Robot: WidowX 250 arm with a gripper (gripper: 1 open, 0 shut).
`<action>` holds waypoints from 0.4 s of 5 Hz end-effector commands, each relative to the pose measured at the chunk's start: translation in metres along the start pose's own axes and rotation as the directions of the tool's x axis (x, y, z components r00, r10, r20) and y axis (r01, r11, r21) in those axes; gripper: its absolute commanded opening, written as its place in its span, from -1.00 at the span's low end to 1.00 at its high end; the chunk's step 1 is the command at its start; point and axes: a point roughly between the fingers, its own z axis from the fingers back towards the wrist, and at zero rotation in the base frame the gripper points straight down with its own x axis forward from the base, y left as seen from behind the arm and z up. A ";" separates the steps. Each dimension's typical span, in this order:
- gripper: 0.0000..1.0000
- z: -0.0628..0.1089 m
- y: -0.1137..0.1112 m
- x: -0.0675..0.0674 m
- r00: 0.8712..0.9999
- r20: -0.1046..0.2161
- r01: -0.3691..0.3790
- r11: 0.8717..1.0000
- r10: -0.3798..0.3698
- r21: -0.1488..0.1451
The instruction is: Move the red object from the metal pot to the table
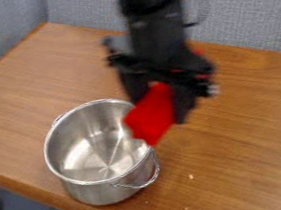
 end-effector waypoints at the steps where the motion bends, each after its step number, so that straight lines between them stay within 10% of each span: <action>1: -1.00 0.009 -0.006 0.000 0.997 0.040 0.071 0.997 -0.071 0.012; 2: -1.00 -0.007 -0.014 0.005 0.987 0.032 0.160 0.987 -0.160 0.001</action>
